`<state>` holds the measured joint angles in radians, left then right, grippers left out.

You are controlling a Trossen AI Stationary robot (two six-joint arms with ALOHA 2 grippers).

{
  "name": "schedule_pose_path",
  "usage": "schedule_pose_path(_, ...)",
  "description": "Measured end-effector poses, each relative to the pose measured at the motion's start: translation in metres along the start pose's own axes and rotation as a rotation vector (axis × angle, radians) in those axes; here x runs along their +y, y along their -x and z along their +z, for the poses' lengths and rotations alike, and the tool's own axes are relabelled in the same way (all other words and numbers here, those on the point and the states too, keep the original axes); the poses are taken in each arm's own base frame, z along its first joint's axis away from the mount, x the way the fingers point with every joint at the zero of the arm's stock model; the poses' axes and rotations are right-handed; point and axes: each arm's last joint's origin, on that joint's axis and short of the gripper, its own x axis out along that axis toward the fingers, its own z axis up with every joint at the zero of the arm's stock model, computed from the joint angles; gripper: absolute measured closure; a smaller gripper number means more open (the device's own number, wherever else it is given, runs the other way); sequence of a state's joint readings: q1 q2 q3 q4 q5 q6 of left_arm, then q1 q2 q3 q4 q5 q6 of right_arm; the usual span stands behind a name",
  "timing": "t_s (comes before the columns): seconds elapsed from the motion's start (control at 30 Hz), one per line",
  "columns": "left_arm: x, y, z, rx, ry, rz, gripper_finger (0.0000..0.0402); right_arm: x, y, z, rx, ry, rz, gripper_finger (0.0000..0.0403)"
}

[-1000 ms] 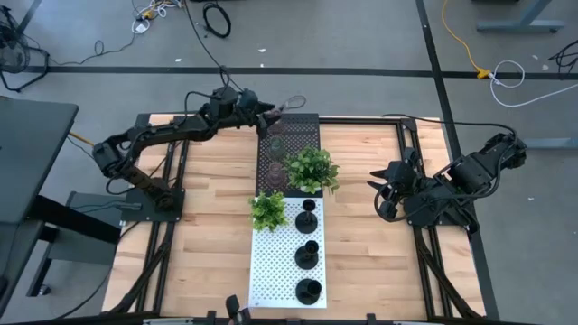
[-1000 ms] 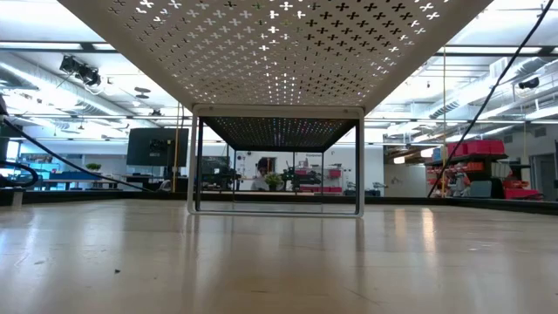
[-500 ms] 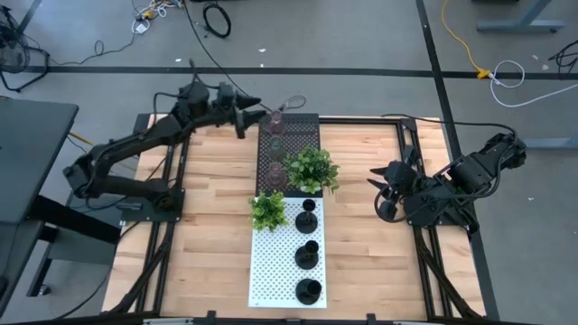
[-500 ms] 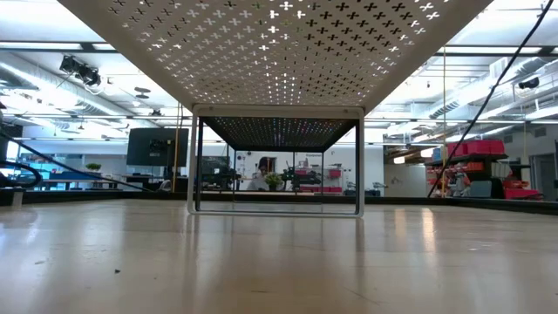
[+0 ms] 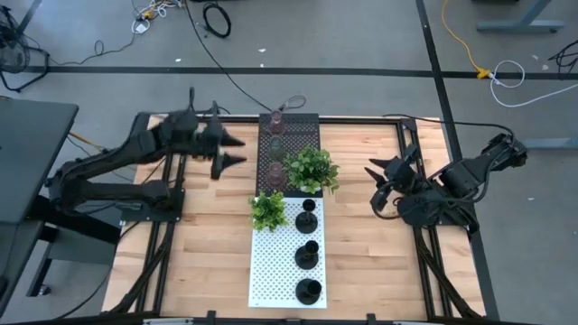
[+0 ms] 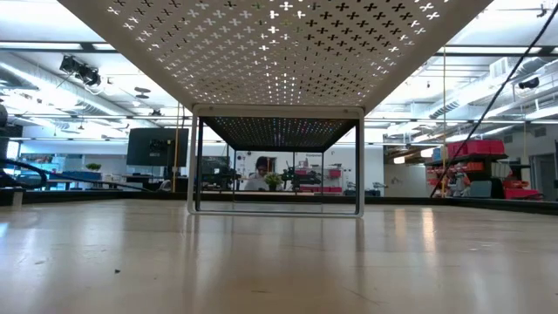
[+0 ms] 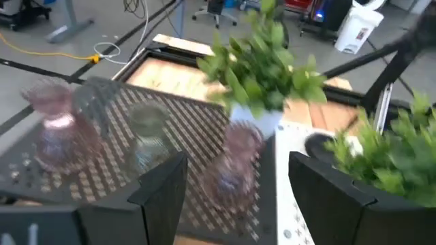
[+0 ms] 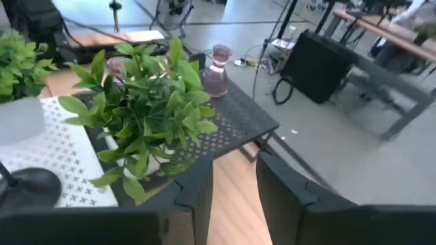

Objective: Pick & Place candle stick holders
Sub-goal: Return to Home Position

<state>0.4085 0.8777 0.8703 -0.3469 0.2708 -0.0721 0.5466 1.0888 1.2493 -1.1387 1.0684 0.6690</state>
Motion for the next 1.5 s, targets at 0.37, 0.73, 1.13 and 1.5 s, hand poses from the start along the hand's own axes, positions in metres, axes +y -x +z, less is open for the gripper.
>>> schedule_pose_path(0.37,-0.036,0.006,-0.116,-0.188,-0.071,-0.180,0.0145,-0.005,-0.015,-0.050,-0.319,-0.151,0.329,0.0289)
schedule_pose_path(0.73,-0.043,0.003,-0.186,-0.298,-0.128,-0.165,0.0145,-0.016,-0.064,-0.156,-0.601,-0.266,0.462,0.0289)
schedule_pose_path(1.13,-0.038,0.003,-0.191,-0.279,-0.140,0.061,0.0145,-0.025,-0.080,-0.175,-0.596,-0.173,0.409,0.0289)
schedule_pose_path(1.5,-0.037,0.003,-0.191,-0.282,-0.136,0.095,0.0145,-0.025,-0.081,-0.176,-0.569,-0.254,0.420,0.0289)
